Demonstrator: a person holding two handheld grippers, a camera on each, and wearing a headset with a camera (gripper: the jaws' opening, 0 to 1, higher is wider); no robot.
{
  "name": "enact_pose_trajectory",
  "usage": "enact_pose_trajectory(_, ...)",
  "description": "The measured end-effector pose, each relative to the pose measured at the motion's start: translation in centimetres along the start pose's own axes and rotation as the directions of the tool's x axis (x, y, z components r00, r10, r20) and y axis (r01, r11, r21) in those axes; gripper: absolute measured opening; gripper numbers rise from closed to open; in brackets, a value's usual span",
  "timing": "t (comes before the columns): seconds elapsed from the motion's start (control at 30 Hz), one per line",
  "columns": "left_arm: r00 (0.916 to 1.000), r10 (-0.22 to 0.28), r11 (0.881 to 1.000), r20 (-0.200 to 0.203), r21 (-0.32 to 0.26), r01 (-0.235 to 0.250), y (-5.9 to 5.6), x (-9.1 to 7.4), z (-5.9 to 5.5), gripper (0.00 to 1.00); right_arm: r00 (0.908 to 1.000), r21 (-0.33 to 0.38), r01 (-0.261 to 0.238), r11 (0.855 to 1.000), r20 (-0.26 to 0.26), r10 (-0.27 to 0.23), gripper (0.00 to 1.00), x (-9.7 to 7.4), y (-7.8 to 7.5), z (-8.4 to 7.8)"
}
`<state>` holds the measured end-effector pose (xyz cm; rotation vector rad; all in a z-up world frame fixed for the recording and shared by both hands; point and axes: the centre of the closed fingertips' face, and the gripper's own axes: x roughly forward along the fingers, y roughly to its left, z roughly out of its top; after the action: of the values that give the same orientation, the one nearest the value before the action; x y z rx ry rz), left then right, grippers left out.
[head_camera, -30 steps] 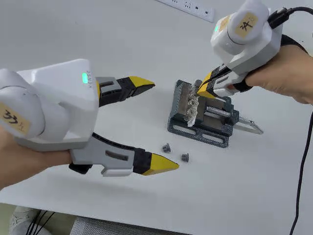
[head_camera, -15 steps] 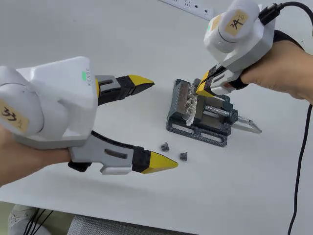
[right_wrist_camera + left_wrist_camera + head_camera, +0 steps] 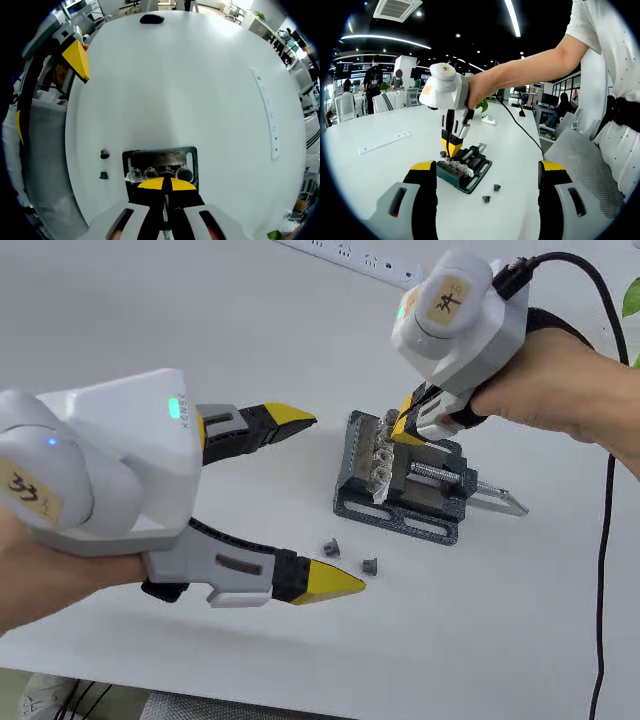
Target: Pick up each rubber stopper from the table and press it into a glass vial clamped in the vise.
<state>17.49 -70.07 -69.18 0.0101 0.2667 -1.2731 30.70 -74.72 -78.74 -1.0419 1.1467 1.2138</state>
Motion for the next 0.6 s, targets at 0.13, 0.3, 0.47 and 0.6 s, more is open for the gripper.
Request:
enact_pose_trajectory(0.13, 1.0000, 0.004, 1.000, -0.005, 0.010, -0.004, -0.26, 0.12, 0.67, 0.82, 0.9991, 0.027, -0.012, 1.000, 0.041, 0.011, 0.00, -0.09, -0.13, -0.06)
enact_pose_trajectory(0.3, 0.9998, 0.019, 1.000, -0.005, 0.004, -0.019, -0.27, 0.09, 1.09, 0.82, 0.9980, 0.042, -0.016, 0.999, 0.063, 0.013, 0.00, -0.26, 0.44, -0.17)
enact_pose_trajectory(0.47, 0.9998, 0.017, 1.000, -0.010, 0.001, -0.017, -0.10, -0.09, 0.56, 0.82, 0.9960, 0.043, -0.008, 0.999, 0.089, 0.004, 0.00, -0.20, 0.15, 0.45)
enact_pose_trajectory(0.6, 0.9999, 0.014, 1.000, -0.008, 0.000, -0.014, 0.09, -0.23, 0.26, 0.82, 0.9965, 0.041, -0.013, 0.999, 0.083, 0.010, 0.00, -0.31, 0.21, 0.59)
